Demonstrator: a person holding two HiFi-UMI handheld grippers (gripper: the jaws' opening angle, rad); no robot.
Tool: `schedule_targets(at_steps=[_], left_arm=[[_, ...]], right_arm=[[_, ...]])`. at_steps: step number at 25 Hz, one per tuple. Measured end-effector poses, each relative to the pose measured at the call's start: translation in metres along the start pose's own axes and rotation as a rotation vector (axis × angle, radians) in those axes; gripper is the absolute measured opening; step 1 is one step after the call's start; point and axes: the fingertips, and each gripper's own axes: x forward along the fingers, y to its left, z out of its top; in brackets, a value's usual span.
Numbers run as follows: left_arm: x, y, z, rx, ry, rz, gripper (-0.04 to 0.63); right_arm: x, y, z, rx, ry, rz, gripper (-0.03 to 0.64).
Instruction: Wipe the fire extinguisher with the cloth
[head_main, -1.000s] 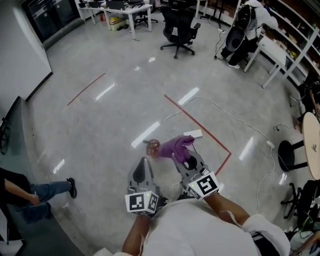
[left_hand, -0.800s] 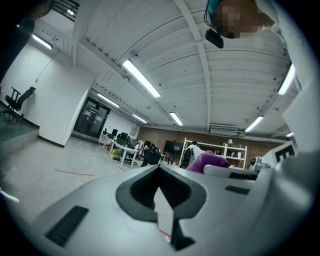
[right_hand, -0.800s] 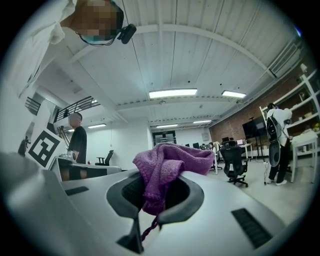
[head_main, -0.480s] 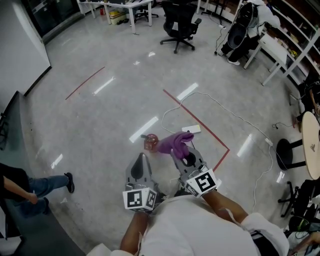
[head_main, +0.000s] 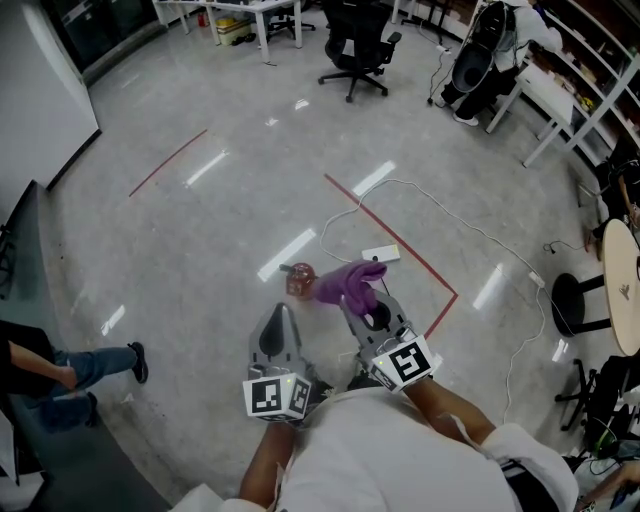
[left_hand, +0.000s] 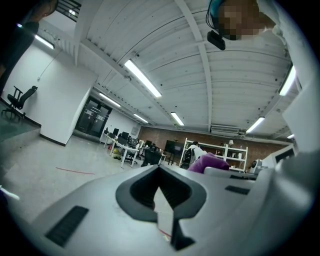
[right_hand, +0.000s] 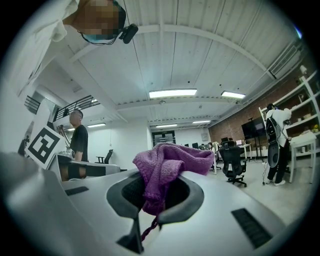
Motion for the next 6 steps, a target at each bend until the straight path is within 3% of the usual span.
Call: schedule_targets(at_steps=[6], left_arm=[[0.0005,-0.0022,-0.0016,-0.001,0.003,0.000,0.005]], right_arm=[[-0.0019,-0.0016,-0.0014,-0.006,-0.001,0.005,0.049]])
